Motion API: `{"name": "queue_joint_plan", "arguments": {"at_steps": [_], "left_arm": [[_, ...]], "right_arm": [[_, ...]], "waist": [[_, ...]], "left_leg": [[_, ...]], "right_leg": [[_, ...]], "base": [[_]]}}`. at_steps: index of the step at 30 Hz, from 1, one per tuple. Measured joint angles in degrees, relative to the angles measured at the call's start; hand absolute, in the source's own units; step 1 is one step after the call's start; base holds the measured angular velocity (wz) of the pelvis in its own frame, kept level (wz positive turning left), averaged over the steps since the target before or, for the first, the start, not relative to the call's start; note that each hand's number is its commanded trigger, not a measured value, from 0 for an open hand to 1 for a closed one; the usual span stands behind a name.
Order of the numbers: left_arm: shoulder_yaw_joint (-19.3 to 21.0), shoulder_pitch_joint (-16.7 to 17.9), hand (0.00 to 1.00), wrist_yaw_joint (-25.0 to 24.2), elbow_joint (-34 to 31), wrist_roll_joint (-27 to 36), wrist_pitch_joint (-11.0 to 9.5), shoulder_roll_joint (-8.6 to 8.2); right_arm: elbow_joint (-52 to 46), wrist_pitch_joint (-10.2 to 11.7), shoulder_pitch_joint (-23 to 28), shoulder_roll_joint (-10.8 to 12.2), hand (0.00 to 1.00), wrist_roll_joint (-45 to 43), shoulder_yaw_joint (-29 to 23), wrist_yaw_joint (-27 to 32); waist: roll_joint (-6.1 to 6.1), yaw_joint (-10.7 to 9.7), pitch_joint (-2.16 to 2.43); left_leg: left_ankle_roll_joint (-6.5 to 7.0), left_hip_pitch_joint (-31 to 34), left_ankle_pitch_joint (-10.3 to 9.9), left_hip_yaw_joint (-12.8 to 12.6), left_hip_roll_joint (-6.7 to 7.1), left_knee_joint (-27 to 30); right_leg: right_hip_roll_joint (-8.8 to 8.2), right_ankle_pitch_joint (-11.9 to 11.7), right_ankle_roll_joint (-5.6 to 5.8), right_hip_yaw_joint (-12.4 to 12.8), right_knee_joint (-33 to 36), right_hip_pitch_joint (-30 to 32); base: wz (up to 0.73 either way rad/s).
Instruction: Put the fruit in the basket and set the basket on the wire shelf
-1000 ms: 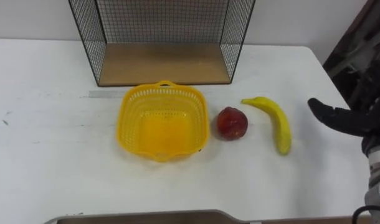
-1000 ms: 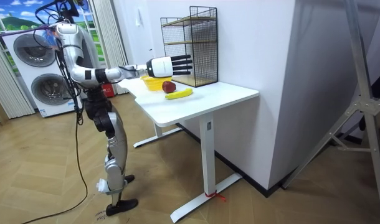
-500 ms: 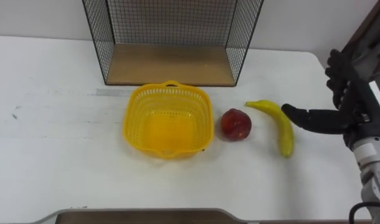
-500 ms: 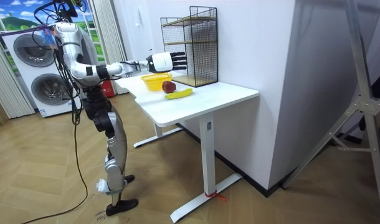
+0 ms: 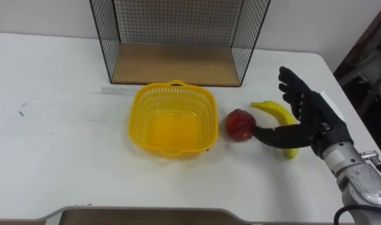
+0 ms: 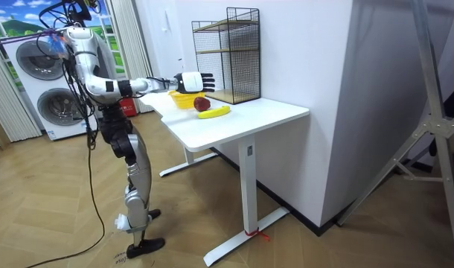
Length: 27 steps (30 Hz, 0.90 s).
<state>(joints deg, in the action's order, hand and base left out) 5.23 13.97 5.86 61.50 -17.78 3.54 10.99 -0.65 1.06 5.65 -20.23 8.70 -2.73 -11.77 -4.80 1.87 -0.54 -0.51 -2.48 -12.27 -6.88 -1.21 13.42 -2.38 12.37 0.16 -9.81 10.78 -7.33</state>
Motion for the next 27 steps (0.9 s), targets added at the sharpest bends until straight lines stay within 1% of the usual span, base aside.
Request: {"name": "queue_joint_plan", "arguments": {"at_steps": [3,8,12,19,22,23,25,27], "left_arm": [[-1.2,-0.1,0.0,-0.1,0.4,0.0,0.1,-0.02],[-1.3,-0.4,0.0,-0.1,0.4,0.0,0.1,-0.01],[-1.6,-0.5,0.0,-0.1,0.4,0.0,0.1,-0.02],[-1.5,-0.5,0.0,-0.1,0.3,-0.5,0.2,-0.02],[-1.5,-0.6,0.0,-0.4,0.3,-0.6,0.3,-0.01],[-1.5,-0.5,0.0,-0.5,0.3,-0.7,0.3,-0.02],[-1.5,-0.5,0.0,-0.5,0.3,-0.8,0.3,-0.01],[-1.5,-0.4,0.0,-0.5,0.3,-1.0,0.3,-0.01]], "right_arm": [[0.1,-0.3,0.0,0.0,0.0,-0.3,0.4,-1.6],[0.1,-1.2,0.0,0.0,0.0,-0.3,0.7,-2.3],[0.1,-1.2,0.0,0.0,0.0,-0.3,1.4,-3.5],[2.7,-1.6,-1.1,0.1,0.0,-0.4,1.5,-4.6],[3.5,-1.9,-1.1,0.2,0.0,-2.9,1.5,-5.1],[4.2,-2.0,-1.2,0.2,0.0,-3.6,1.5,-5.6],[4.6,-2.5,-1.2,0.3,0.0,-4.5,1.5,-6.0],[4.7,-2.5,-1.2,0.3,0.0,-4.8,1.5,-6.0]], "waist": [[-0.07,0.0,0.04],[-0.17,0.0,0.15],[-0.14,0.2,0.18],[0.07,0.3,0.03],[0.06,0.3,0.06],[-0.07,0.3,0.16],[-0.01,0.3,0.15],[0.03,0.4,0.12]], "left_leg": [[0.0,0.3,0.0,0.4,0.04,0.2],[0.0,0.4,0.0,0.9,0.09,0.3],[0.0,0.4,0.0,1.0,0.09,0.3],[0.0,0.4,0.0,1.1,0.09,0.4],[0.01,0.9,0.0,1.3,0.1,0.6],[0.01,0.9,0.0,1.4,0.11,0.9],[0.01,1.0,0.0,1.5,0.11,1.1],[0.01,1.0,0.0,1.6,0.11,1.2]], "right_leg": [[-0.01,0.0,0.0,-0.4,0.0,0.1],[-0.02,0.0,0.0,-1.1,0.0,0.0],[-0.02,0.0,0.0,-1.2,0.0,-0.1],[-0.01,0.0,0.0,-1.2,0.0,-0.4],[0.0,0.0,0.0,-1.4,0.0,-0.3],[0.0,0.0,-0.01,-1.5,0.0,-0.3],[0.0,0.0,-0.01,-1.5,0.0,-0.4],[0.0,0.0,-0.01,-1.7,0.0,-0.3]], "base": [[0.04],[0.07],[0.01],[0.0],[0.04],[0.03],[0.02],[0.0]]}}
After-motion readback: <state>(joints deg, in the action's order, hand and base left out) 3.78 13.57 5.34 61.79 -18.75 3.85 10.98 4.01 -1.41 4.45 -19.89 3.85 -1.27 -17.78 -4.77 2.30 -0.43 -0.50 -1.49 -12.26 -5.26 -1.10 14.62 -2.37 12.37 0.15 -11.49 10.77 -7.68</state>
